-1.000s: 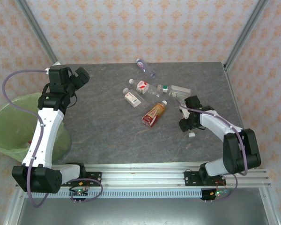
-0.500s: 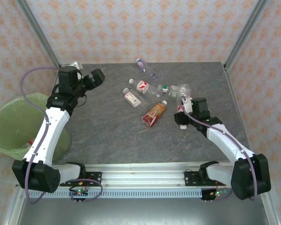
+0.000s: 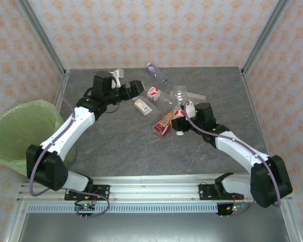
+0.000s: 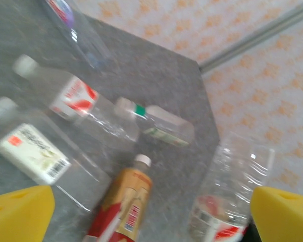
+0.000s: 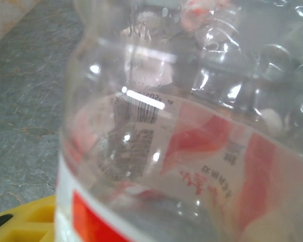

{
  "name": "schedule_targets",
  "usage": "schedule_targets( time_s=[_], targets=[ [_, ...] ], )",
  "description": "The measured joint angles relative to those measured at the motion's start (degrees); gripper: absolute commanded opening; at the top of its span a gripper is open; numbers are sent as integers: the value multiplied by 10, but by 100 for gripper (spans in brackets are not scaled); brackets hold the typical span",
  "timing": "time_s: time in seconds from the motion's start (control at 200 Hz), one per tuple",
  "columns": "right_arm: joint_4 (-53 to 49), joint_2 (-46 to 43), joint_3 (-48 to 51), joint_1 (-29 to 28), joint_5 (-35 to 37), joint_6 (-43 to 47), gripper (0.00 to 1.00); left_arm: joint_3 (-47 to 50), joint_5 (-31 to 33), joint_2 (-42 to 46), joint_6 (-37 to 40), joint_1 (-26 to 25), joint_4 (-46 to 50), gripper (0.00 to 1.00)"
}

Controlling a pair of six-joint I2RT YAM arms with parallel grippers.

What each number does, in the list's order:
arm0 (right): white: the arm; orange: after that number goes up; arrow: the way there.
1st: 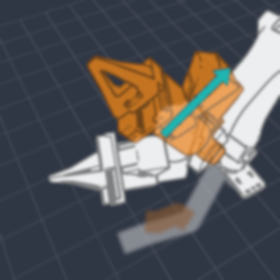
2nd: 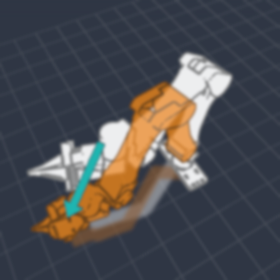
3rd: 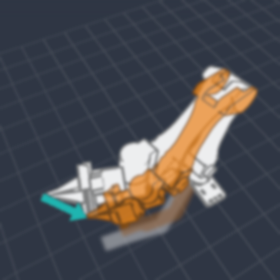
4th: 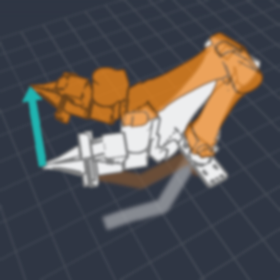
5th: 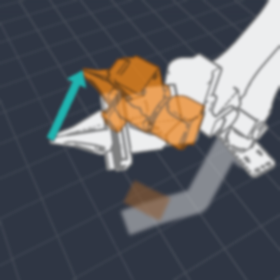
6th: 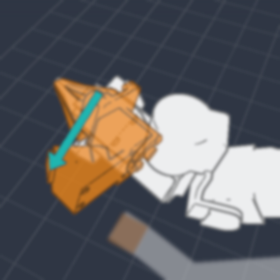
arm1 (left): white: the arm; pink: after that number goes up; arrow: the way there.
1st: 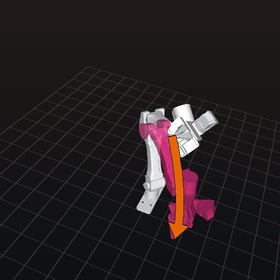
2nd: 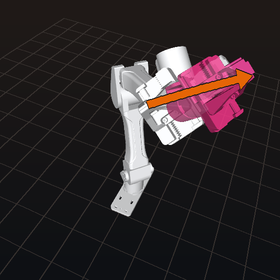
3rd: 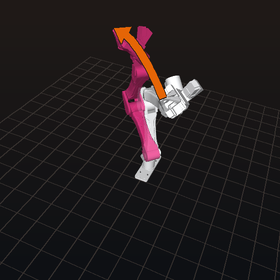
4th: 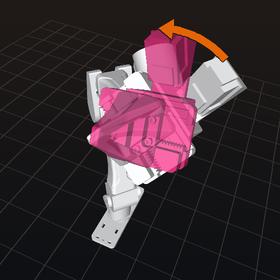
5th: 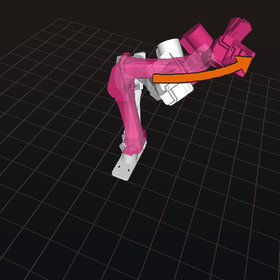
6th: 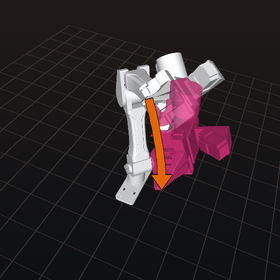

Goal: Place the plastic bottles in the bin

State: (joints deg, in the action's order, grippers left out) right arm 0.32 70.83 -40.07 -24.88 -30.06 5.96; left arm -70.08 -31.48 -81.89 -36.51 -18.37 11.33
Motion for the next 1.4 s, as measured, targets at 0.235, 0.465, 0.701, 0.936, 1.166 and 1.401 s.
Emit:
schedule_targets(
  time_s=[0.235, 0.465, 0.701, 0.936, 1.166, 1.401],
  targets=[
    [5, 43, -40, -54, -2, 14, 52, -45, -24, -49, -16, -59, -10, 100],
    [0, 57, -71, -93, -13, 42, 52, -87, -19, -69, -26, -75, -8, 100],
    [-8, 74, -97, -113, -12, 59, 52, -98, -8, -89, -31, -79, 8, 100],
    [-8, 74, -105, -116, -10, 64, 52, -107, 9, -94, -27, -88, 57, 90],
    [-8, 74, -106, -125, 17, 70, 52, -130, 9, -110, -25, -94, 86, 84],
    [-11, 74, -106, -126, 22, 70, 54, -154, 9, -132, -23, -98, 103, 70]
  ],
)
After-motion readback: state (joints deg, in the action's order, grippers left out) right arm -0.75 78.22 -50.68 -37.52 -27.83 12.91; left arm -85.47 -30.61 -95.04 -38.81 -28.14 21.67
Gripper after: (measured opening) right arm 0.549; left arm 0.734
